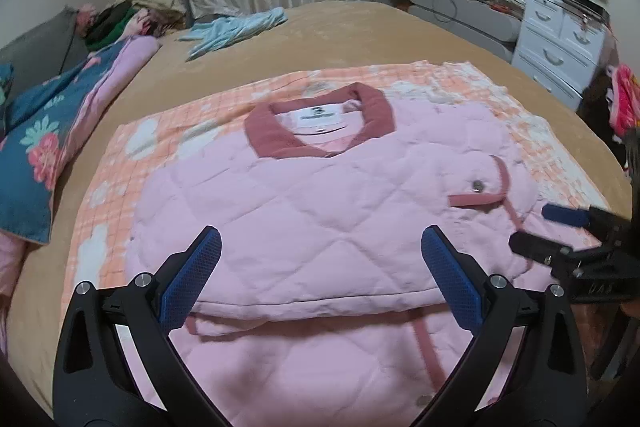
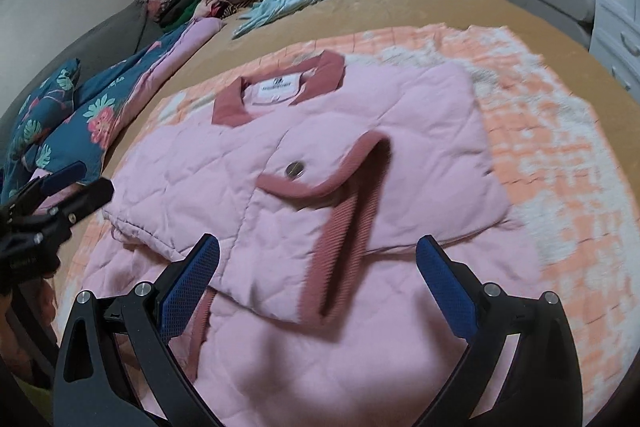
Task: Fold large clothes
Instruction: 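Lay the sleeve across the jacket body and open the left gripper, then grasp the folded sleeve's corduroy cuff with the right gripper and straighten it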
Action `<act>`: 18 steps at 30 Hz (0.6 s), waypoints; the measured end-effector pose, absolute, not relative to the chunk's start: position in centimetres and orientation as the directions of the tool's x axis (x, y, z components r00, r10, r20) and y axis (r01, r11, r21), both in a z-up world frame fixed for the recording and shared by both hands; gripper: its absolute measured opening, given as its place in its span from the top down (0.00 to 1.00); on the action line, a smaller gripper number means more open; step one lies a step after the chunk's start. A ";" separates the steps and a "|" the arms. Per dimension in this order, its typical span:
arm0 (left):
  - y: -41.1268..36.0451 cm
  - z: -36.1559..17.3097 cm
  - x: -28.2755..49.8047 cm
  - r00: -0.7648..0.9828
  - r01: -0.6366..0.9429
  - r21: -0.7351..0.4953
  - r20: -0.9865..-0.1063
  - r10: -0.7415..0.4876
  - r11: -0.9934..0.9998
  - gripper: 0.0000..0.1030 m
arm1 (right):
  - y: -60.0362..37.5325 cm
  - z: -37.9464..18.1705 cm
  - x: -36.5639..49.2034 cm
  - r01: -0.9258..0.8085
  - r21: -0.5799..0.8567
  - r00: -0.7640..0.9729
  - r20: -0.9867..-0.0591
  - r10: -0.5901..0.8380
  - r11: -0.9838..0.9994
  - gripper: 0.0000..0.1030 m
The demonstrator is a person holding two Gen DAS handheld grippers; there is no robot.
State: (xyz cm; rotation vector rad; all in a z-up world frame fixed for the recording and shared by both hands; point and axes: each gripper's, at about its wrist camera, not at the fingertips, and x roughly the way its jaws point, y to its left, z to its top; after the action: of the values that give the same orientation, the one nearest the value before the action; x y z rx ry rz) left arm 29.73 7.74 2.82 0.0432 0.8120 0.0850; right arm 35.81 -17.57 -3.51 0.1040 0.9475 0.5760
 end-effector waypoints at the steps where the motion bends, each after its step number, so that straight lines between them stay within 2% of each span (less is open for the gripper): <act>1: 8.4 2.7 29.7 0.683 -0.070 0.064 -0.724 0.095 0.995 0.09 | -17.1 -3.9 35.7 -0.425 0.329 0.439 -0.739 0.511 0.843 0.12; 3: 9.0 2.6 29.7 0.682 -0.081 0.062 -0.724 0.101 0.995 0.09 | -16.4 -4.5 35.8 -0.424 0.334 0.426 -0.747 0.511 0.841 0.16; 5: 9.8 2.4 29.7 0.679 -0.096 0.058 -0.727 0.108 0.994 0.09 | -16.0 -5.1 35.9 -0.429 0.334 0.417 -0.751 0.512 0.839 0.34; 6: 10.2 2.3 29.7 0.676 -0.103 0.057 -0.728 0.112 0.993 0.09 | -15.7 -5.4 35.9 -0.439 0.322 0.412 -0.757 0.507 0.839 0.64; 7: 10.6 2.1 29.8 0.674 -0.110 0.055 -0.730 0.115 0.992 0.09 | -15.5 -5.6 36.0 -0.450 0.326 0.402 -0.758 0.514 0.832 0.74; 8: 10.8 2.0 29.8 0.673 -0.114 0.053 -0.731 0.116 0.992 0.09 | -15.5 -5.4 36.0 -0.451 0.330 0.406 -0.751 0.521 0.829 0.78; 9: 11.0 1.9 29.9 0.673 -0.119 0.049 -0.731 0.117 0.992 0.09 | -15.6 -5.0 35.8 -0.464 0.330 0.422 -0.734 0.533 0.822 0.86; 10: 11.3 1.8 29.9 0.673 -0.122 0.044 -0.731 0.115 0.992 0.09 | -15.5 -4.2 35.5 -0.488 0.315 0.442 -0.715 0.542 0.814 0.89; 15: 12.0 1.5 30.2 0.671 -0.134 0.044 -0.731 0.123 0.990 0.09 | -16.6 2.0 34.3 -0.579 0.164 0.621 -0.547 0.561 0.799 0.91; 18: 12.2 1.4 30.6 0.670 -0.135 0.042 -0.732 0.123 0.990 0.09 | -17.0 3.1 34.9 -0.572 0.084 0.666 -0.532 0.522 0.816 0.91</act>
State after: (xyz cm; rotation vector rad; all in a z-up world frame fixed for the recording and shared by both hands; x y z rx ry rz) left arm 30.63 12.19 1.35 -0.0162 0.8237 0.1456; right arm 34.86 -16.96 3.14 -0.0925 0.5710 0.6183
